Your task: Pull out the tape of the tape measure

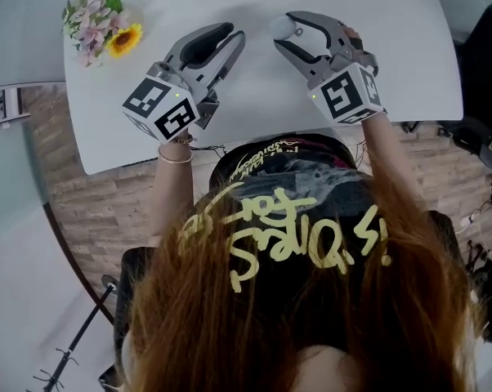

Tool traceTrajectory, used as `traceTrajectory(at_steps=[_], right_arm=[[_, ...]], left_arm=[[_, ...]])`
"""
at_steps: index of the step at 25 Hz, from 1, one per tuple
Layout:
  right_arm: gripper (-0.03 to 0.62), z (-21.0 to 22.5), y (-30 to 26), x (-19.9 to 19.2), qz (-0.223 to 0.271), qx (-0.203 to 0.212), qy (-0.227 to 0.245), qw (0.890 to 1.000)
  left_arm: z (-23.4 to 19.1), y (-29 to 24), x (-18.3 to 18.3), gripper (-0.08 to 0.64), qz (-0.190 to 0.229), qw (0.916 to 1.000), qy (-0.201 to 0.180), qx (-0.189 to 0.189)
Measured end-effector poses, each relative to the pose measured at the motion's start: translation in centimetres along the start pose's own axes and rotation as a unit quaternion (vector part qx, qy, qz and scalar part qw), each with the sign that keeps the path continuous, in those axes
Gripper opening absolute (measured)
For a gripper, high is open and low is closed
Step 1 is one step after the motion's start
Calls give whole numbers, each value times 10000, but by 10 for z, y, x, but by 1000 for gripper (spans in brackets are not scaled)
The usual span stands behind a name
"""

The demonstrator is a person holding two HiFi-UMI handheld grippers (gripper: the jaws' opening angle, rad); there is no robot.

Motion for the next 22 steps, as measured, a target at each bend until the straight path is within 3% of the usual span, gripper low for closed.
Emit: traceTrajectory(at_steps=[7,15,22], right_arm=[[206,-11,-12,-28,-452,341,-357,9978],[206,-22,-24,-50,-873,721,-380,9928],[206,-27,-38,-71,-1399,1094,-972,9793]], left_arm=[[-9,15,-3,72,14,9996,27,264],[-14,24,-9,60,22,9990,0,456],[-24,33,-16,55,-23,9984,19,570]])
Point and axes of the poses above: the fingertips, and each gripper's own axes: y backward along the fingers, z to its right, x out of its top, the point moved 4 cm from there along y, backward along the fingers, and after that the axes turned 4 degrees about z, right-handed, at the moved point
